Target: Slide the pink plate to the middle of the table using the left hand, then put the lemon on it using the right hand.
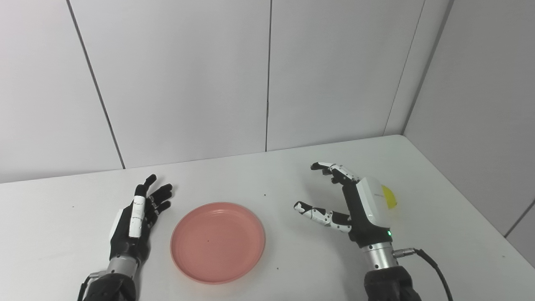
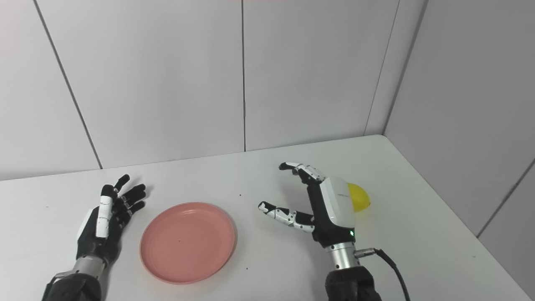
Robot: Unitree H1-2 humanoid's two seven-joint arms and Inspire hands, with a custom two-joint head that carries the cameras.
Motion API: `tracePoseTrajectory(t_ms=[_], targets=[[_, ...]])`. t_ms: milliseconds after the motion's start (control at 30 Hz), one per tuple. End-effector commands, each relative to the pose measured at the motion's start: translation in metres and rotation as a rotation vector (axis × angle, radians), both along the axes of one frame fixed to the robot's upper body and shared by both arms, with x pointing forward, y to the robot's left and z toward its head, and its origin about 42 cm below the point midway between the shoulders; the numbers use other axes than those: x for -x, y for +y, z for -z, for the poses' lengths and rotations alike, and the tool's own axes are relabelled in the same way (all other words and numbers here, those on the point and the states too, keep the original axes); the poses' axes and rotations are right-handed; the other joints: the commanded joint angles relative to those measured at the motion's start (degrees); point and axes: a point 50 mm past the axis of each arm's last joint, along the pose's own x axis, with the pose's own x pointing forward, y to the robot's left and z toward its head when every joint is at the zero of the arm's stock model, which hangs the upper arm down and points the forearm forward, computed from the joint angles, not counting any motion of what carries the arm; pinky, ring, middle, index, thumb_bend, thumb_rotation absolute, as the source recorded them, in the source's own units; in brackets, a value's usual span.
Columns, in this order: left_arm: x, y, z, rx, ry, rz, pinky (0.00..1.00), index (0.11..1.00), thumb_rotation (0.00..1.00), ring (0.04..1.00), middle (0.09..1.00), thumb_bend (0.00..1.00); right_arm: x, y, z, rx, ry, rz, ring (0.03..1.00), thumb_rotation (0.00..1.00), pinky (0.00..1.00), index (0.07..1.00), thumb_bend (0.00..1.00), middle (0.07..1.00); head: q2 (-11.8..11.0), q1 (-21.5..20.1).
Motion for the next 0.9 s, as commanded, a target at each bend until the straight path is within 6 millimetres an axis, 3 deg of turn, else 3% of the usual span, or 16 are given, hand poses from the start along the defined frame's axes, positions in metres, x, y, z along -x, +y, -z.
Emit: tracePoseTrajectory(t_ms=[0,433,667,867], targets=[[0.014,0.006,0.035,-0.012,0.145,-0.010,0.86,0.919,0.92,0.840,0.795,0.93,-0.007,-0.006,-0.027,0.069,-0.095,0.016,0.704,0.71,0.64,0.692,0.86,0.734,-0.3,0.0],[0.015,0.006,0.034,-0.012,0.142,-0.009,0.82,0.911,0.92,0.827,0.780,0.91,-0.029,-0.048,-0.042,0.383,-0.095,0.165,0.723,0.73,0.75,0.759,0.89,0.736,-0.6,-0.1],[0.015,0.007,0.034,-0.021,0.145,-0.004,0.83,0.917,0.92,0.824,0.781,0.89,-0.040,-0.074,-0.043,0.458,-0.069,0.223,0.712,0.70,0.73,0.754,0.89,0.718,-0.5,-0.3],[0.014,0.007,0.033,-0.032,0.140,0.007,0.81,0.912,0.93,0.815,0.783,0.88,-0.047,-0.088,-0.040,0.445,-0.033,0.259,0.705,0.67,0.72,0.658,0.89,0.687,-0.7,-0.2]])
